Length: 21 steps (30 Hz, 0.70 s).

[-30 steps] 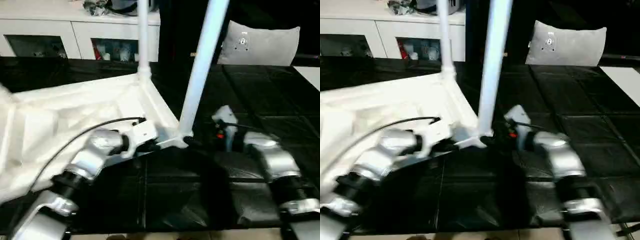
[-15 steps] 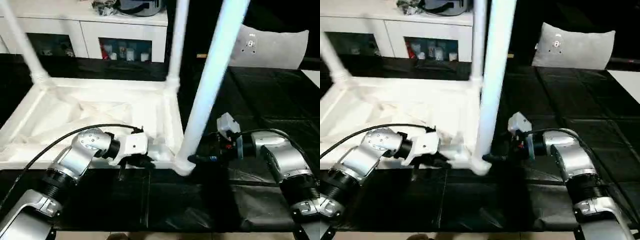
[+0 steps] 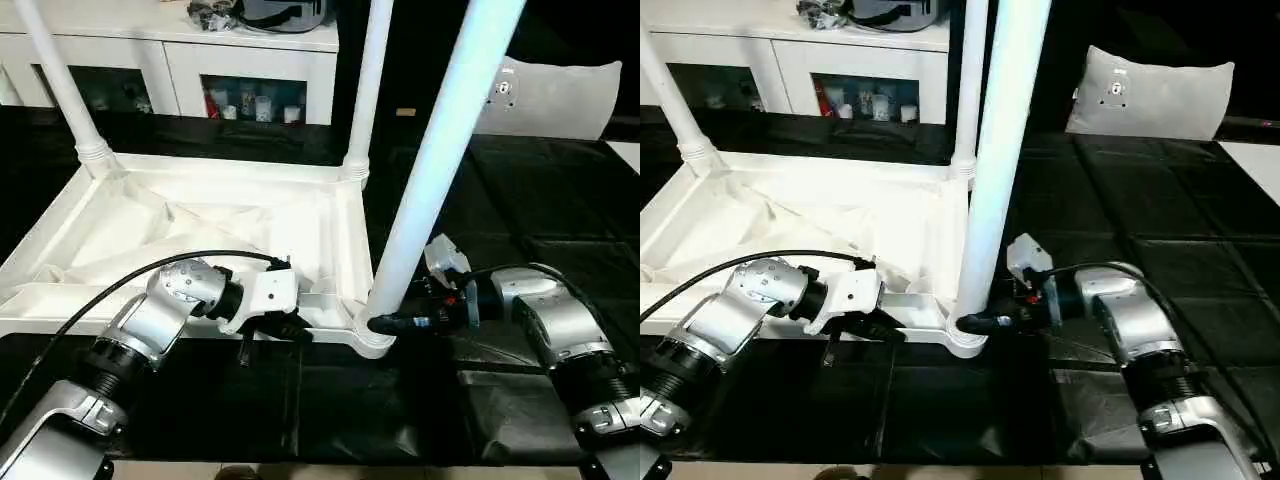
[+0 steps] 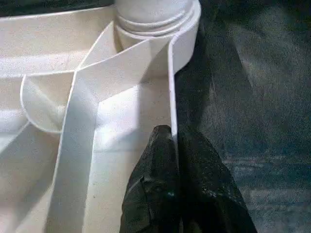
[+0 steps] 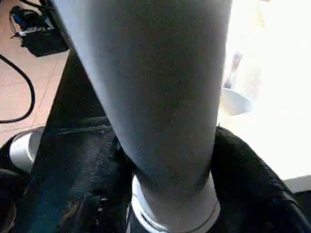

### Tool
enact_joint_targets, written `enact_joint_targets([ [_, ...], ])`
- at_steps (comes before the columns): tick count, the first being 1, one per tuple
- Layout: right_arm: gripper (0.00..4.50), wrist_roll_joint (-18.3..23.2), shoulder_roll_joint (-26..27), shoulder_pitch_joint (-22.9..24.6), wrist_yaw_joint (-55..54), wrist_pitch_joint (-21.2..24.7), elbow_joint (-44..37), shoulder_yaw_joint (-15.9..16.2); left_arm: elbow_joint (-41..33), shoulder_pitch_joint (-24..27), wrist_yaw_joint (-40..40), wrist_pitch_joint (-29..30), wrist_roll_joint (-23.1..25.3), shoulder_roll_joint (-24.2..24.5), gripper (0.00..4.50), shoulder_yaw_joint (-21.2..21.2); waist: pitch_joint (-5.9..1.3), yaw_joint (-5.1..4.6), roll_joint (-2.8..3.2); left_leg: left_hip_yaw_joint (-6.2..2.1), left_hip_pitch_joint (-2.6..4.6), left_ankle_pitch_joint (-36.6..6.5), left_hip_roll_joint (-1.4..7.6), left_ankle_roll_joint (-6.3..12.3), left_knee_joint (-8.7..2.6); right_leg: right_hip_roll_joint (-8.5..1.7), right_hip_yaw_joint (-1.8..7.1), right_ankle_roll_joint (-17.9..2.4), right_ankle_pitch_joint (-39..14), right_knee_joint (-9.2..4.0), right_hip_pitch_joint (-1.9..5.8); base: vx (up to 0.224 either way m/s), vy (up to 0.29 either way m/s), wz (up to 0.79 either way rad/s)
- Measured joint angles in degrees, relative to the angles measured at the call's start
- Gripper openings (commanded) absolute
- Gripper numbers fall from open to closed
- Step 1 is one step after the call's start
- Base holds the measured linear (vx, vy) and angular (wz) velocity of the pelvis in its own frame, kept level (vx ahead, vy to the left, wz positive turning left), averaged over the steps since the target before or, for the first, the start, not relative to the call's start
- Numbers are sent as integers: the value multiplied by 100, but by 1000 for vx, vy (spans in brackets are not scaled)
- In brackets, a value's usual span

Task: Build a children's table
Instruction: Rotate leg to tighten

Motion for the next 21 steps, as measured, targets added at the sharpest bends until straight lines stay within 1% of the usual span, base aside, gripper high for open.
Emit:
enact_joint_targets([
  [1,202,3,0,0,-1,10,0,-1,-3,10,5,44,-17,-9,0,15,0,2,0,0,0,0,0,0,0,0,0,0,0,0,0,0,0,0],
  [3,199,13,116,1,-208,244,-16,-78,-64,45,140,428,-71,-72,0,109,0,-2,0,2,0,1,0,-1,0,0,2,-1,1,5,1,0,0,0],
  [5,197,11,226,0,-560,432,-48,-161,-94,44,329,681,-55,-92,0,182,0,-49,-1,2,0,3,0,-4,0,0,2,-2,1,7,9,0,0,0],
  [6,197,-1,319,0,-812,511,-49,-205,-96,45,450,825,-40,-124,0,218,0,-99,-1,3,6,3,0,-4,1,0,3,-1,1,7,15,0,0,0],
  [8,197,-90,624,-27,-1562,663,30,-402,-82,37,901,1138,90,-314,0,360,-2,-200,-8,2,8,7,0,-9,6,1,3,-1,1,6,17,0,0,0],
  [9,197,-141,771,-74,-2001,744,66,-497,-86,28,1130,1303,125,-414,0,417,-1,-280,-10,2,8,8,-1,-10,10,1,3,0,1,-1,15,0,0,0],
  [10,196,-190,905,-116,-2366,812,112,-600,-87,25,1358,1460,162,-541,0,470,-1,-331,-10,2,9,8,-1,-10,12,1,4,0,1,-3,15,0,0,0],
  [11,196,-259,1111,-240,-2889,860,261,-709,-78,19,1709,1683,229,-726,0,571,-3,-395,-13,2,12,8,-1,-10,14,1,4,0,1,-3,17,0,0,0],
  [12,196,-445,1401,-446,-3657,856,468,-818,-8,-57,2221,1956,356,-1024,0,680,-3,-466,-13,2,7,8,-1,-10,22,1,4,0,2,0,13,0,0,0],
  [13,196,-546,1498,-555,-4054,841,555,-822,32,-112,2485,2098,390,-1168,0,702,-3,-492,-13,2,5,8,-2,-11,21,1,4,0,2,-4,11,0,0,0],
  [15,196,-621,1646,-670,-4586,821,705,-895,34,-143,2861,2321,390,-1410,0,732,-4,-510,-12,2,6,6,-2,-8,21,1,3,0,2,-5,14,0,0,0],
  [16,249,-621,1695,-710,-4727,820,750,-932,34,-165,2967,2386,390,-1462,0,732,-5,-506,-10,2,4,6,-2,-7,17,0,3,1,2,-4,12,0,0,0],
  [17,262,-615,1755,-725,-4810,819,787,-994,34,-177,3046,2420,390,-1491,0,732,-5,-497,-10,1,4,6,-2,-8,10,1,3,1,2,-3,12,0,0,0],
  [19,261,-503,1860,-732,-4883,810,825,-1120,33,-187,3126,2420,405,-1515,0,732,-5,-479,-9,1,3,4,-3,-7,-4,1,2,0,2,-3,10,0,0,0],
  [21,298,-410,1879,-731,-4877,820,827,-1192,14,-191,3128,2408,433,-1518,0,729,-5,-467,-9,1,-3,1,-2,-3,-8,1,2,0,2,-3,5,0,0,0],
])
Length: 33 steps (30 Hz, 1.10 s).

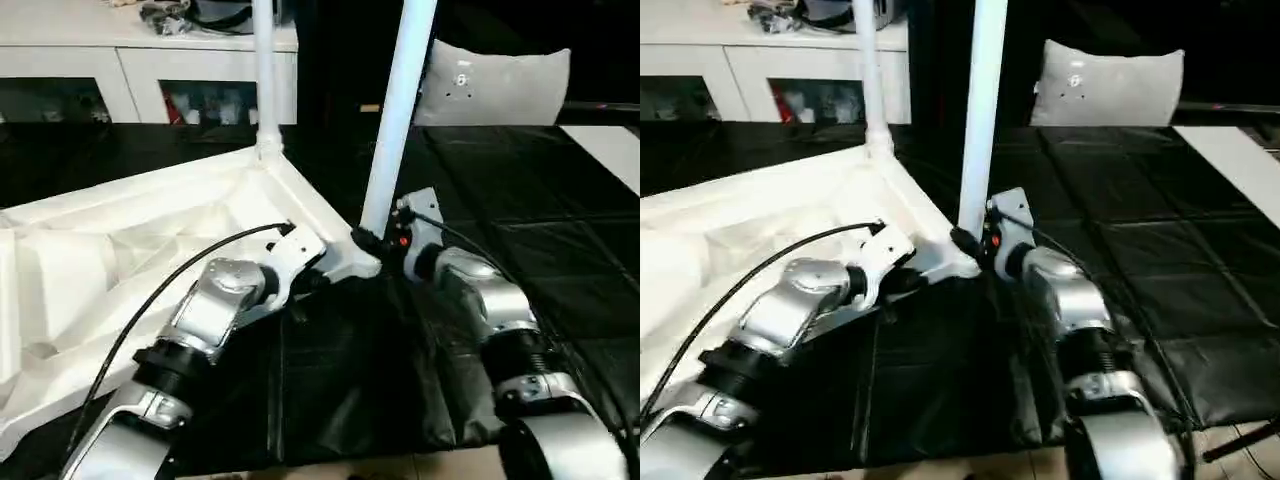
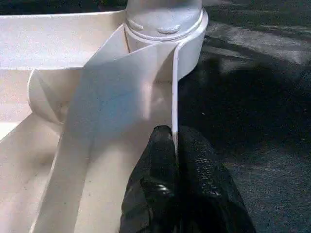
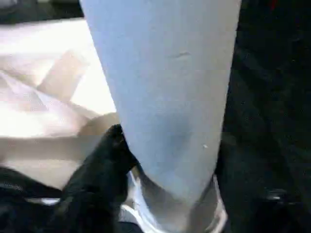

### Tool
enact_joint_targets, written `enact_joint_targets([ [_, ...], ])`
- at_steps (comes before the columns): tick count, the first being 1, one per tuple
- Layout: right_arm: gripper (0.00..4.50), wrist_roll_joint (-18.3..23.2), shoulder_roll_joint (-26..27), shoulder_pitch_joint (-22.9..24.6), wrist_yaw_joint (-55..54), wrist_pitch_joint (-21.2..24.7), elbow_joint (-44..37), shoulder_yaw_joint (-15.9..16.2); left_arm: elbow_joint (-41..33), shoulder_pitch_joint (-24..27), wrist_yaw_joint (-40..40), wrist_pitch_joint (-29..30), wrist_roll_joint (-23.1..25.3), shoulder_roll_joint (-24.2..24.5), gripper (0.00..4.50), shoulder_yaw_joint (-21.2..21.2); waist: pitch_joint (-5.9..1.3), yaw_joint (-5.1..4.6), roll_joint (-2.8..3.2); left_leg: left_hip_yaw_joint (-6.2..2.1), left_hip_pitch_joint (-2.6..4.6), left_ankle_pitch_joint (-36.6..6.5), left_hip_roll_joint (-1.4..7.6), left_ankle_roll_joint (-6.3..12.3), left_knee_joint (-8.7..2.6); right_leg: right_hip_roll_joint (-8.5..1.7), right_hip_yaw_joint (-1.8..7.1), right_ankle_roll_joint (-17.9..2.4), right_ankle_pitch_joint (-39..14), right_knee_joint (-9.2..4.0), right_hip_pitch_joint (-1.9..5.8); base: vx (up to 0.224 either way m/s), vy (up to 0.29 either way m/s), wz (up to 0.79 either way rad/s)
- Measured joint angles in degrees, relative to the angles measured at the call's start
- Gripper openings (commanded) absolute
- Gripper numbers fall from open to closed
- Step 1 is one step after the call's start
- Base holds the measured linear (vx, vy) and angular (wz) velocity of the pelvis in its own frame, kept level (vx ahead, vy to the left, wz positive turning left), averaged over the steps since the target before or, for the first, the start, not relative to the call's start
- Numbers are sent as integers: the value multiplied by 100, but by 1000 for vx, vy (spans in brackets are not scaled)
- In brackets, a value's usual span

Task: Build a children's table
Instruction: Rotate leg to tighten

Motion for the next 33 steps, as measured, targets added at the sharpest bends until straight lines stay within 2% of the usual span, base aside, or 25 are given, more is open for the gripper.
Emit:
enact_joint_targets([
  [3,308,8,-18,76,151,-55,-87,-7,-37,1,-9,-22,42,14,0,-33,1,16,-1,0,-5,-1,0,2,-3,0,0,0,0,0,-5,0,0,0],
  [5,343,9,-97,169,304,-132,-159,7,-61,5,-41,-77,55,46,0,-91,2,38,0,1,-7,-2,0,2,-3,0,0,0,0,-1,-8,0,0,0],
  [7,343,14,-229,244,590,-222,-206,68,-64,11,-121,-228,74,169,0,-186,3,54,2,1,-5,-2,0,3,-4,0,0,0,0,0,-9,0,0,0],
  [8,360,17,-282,267,670,-251,-218,83,-64,11,-161,-259,77,203,0,-201,4,54,3,1,-6,-1,1,2,-6,0,0,0,0,1,-9,0,0,0],
  [15,416,169,-1076,616,2121,-462,-633,385,39,64,-868,-1061,61,717,0,-344,10,121,4,1,-5,0,1,1,-4,2,-1,0,0,2,-9,0,0,0],
  [19,446,164,-1481,675,2771,-619,-650,554,118,62,-1315,-1524,-19,978,0,-408,16,193,-6,1,-3,-1,2,2,1,1,-1,0,0,0,-13,0,0,0],
  [22,446,161,-1810,675,3289,-784,-659,668,191,62,-1742,-1898,-112,1180,0,-474,17,247,-9,-1,-2,-2,2,3,1,1,-2,0,0,-1,-16,0,0,0],
  [27,446,160,-1967,671,3930,-1073,-631,840,209,62,-2468,-2369,-200,1473,0,-607,16,344,-10,0,0,-1,3,3,4,1,-2,-1,0,1,-16,0,0,0],
  [28,429,157,-1962,668,3997,-1123,-609,864,184,65,-2602,-2415,-221,1515,0,-641,16,359,-11,-1,0,-1,3,3,5,0,-2,-2,1,2,-16,0,0,0],
  [33,401,170,-1960,669,4375,-1150,-577,1062,86,98,-3017,-2621,-328,1602,0,-773,17,406,-17,0,-2,-1,3,3,14,-2,0,-2,1,3,-12,0,0,0],
])
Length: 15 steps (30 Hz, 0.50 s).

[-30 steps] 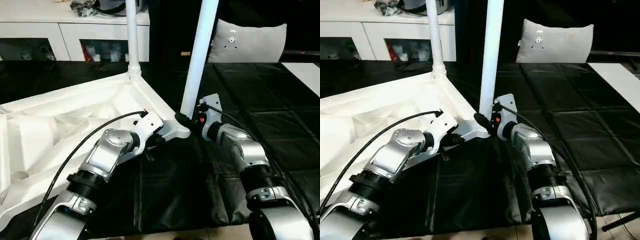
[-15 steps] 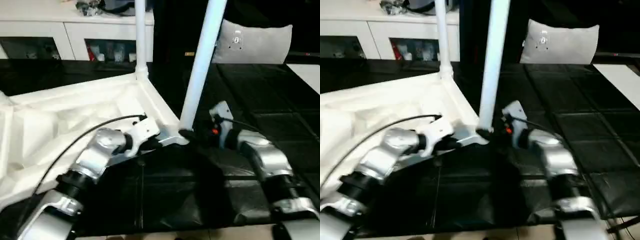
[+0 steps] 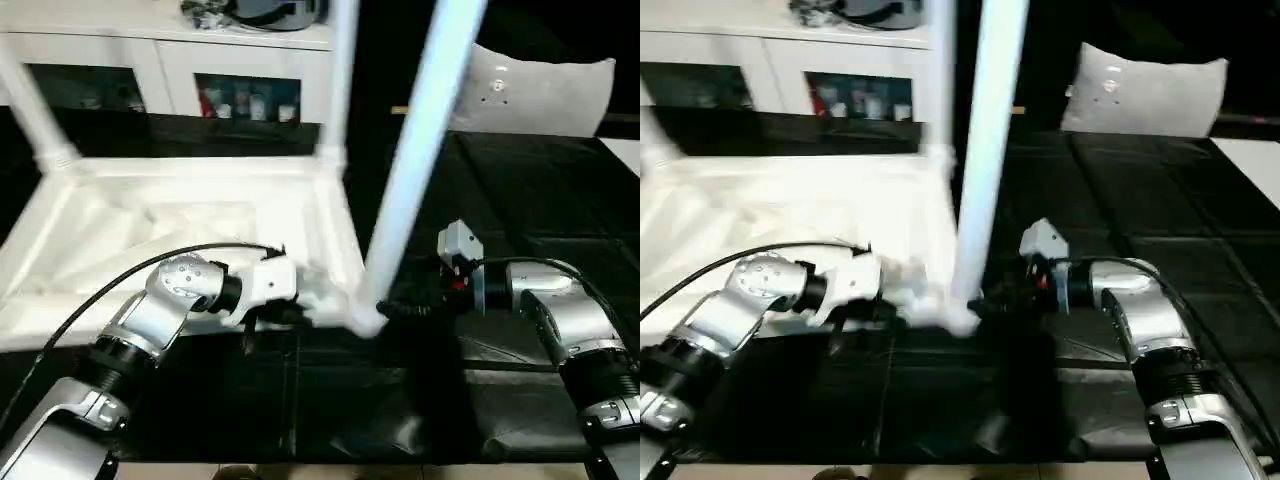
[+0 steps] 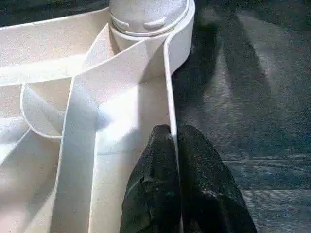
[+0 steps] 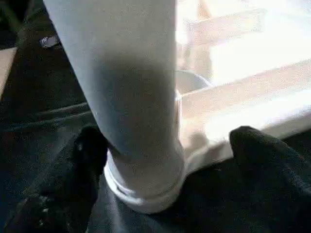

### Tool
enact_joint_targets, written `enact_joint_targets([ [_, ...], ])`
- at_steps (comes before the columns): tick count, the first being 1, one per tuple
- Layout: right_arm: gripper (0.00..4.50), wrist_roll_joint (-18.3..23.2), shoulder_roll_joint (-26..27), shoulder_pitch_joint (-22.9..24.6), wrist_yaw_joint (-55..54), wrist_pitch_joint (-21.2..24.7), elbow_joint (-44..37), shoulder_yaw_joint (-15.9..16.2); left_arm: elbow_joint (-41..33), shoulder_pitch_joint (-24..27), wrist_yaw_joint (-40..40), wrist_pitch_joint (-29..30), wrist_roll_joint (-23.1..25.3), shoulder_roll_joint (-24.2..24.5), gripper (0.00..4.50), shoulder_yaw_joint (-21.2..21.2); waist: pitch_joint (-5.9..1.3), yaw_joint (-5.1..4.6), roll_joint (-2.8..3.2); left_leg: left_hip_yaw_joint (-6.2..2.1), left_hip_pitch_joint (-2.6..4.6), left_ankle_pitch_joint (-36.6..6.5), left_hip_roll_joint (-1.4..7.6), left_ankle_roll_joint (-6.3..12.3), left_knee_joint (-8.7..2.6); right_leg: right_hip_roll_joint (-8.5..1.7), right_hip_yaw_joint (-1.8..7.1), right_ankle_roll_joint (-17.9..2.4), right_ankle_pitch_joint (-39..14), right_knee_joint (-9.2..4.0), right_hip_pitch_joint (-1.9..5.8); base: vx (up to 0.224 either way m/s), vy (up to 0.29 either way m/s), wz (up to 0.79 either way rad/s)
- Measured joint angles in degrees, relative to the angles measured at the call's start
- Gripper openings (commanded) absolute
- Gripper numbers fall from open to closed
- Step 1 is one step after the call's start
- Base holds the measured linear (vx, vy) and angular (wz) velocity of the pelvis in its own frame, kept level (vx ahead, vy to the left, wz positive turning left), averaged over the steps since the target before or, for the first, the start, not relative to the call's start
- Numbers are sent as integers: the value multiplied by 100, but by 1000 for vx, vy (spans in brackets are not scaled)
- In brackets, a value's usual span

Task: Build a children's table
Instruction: Rotate leg to tighten

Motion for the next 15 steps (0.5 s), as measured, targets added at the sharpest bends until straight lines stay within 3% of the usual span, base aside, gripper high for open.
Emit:
enact_joint_targets([
  [15,279,87,70,10,637,186,71,223,-50,8,-256,-81,-57,-9,0,-87,2,11,-6,0,0,0,1,0,0,0,0,0,0,4,0,0,0,0],
])
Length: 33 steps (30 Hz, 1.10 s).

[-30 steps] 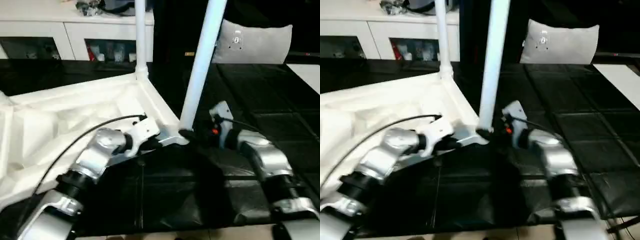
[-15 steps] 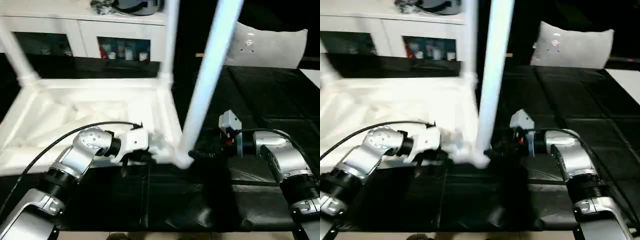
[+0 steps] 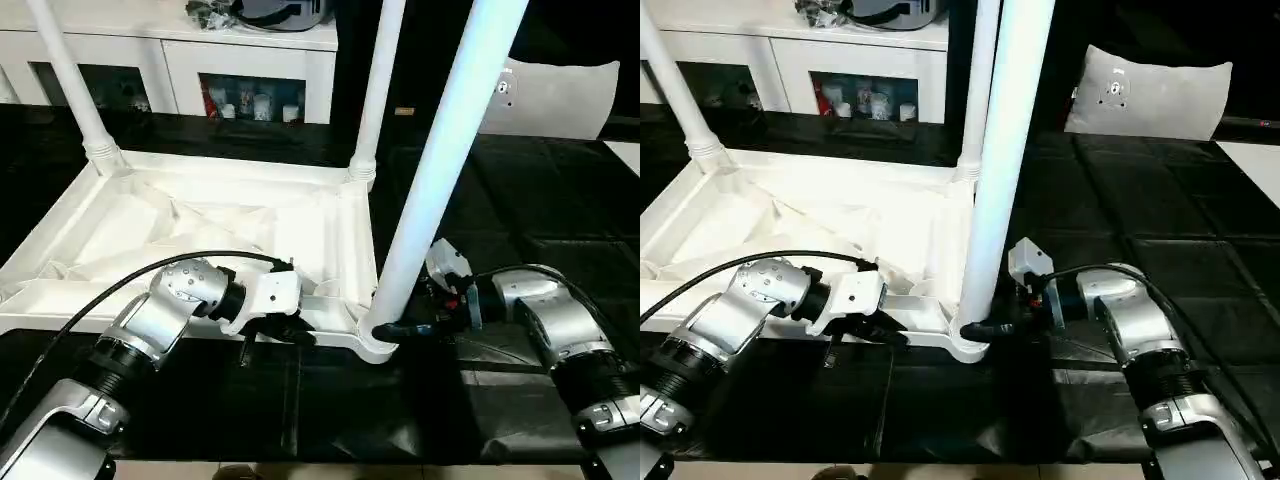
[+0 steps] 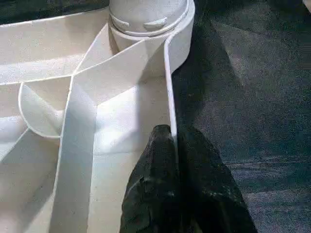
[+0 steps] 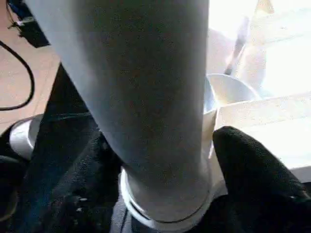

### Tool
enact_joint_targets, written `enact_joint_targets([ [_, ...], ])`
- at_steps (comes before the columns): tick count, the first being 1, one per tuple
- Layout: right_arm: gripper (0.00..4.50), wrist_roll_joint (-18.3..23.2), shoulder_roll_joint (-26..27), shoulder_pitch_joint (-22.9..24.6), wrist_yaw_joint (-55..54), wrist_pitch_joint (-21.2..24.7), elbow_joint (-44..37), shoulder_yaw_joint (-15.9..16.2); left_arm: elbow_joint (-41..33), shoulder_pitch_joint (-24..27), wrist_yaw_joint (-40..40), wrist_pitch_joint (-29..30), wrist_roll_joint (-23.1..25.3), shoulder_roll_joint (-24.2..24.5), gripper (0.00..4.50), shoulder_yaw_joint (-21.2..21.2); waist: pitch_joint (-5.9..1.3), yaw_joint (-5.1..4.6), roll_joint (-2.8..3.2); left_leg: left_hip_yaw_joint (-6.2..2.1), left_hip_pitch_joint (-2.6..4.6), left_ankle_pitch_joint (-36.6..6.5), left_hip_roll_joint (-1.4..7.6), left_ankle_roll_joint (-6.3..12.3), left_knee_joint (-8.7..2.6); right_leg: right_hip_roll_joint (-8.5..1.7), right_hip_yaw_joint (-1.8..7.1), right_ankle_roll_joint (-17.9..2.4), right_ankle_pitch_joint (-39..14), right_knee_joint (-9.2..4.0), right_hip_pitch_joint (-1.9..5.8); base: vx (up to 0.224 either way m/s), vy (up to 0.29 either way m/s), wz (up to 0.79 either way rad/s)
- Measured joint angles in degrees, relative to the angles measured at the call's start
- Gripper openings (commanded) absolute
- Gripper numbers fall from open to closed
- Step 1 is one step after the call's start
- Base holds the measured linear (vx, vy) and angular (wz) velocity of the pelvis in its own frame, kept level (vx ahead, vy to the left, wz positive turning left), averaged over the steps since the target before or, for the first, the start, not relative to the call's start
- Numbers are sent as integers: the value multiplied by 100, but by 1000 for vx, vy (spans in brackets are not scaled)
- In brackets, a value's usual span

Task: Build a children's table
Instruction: Rotate leg to tighten

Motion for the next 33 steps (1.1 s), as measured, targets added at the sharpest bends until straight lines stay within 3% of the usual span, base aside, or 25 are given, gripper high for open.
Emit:
enact_joint_targets([
  [7,223,139,5,7,79,204,-3,-3,-59,27,-1,164,-62,-21,0,23,0,2,0,0,0,0,0,0,0,0,0,0,0,0,0,0,0,0],
  [11,212,168,181,153,-395,539,-250,-182,-232,151,245,769,-114,-127,0,224,0,-35,1,2,3,2,1,-3,0,0,1,-1,1,7,5,0,0,0],
  [14,207,74,507,126,-1291,668,-182,-393,-252,156,723,1301,-33,-251,0,384,1,-150,-2,1,18,6,0,-9,1,1,1,-2,1,5,25,0,0,0],
  [18,204,-76,1119,-86,-3040,838,119,-849,-259,134,1834,2112,96,-845,0,680,4,-403,-8,1,13,9,-1,-12,21,0,0,-1,1,-12,20,0,0,0],
  [21,204,-115,1466,-323,-4043,1012,339,-1063,-298,101,2530,2543,207,-1244,0,785,4,-496,-6,1,13,8,-2,-11,20,0,1,-1,2,-10,19,0,0,0],
  [24,204,-153,1705,-418,-4695,925,480,-1246,-297,63,3053,2722,352,-1546,0,833,3,-491,-4,-3,8,6,-2,-10,10,1,-2,-1,3,-5,14,0,0,0],
  [25,257,-155,1721,-418,-4757,854,500,-1258,-298,54,3119,2739,360,-1580,0,832,2,-487,-3,-2,6,2,-3,-6,7,1,-2,-1,3,-6,14,0,0,0],
  [26,270,-158,1745,-417,-4794,806,512,-1279,-298,47,3163,2748,367,-1600,0,831,2,-482,-2,-2,6,-1,-3,-3,3,1,-2,-1,3,-6,14,0,0,0],
  [33,320,-213,1650,-165,-4552,551,236,-1260,-340,40,3207,2528,463,-1554,0,679,4,-387,6,2,-4,-3,-3,2,-27,2,-1,-8,2,-7,-4,0,0,0],
])
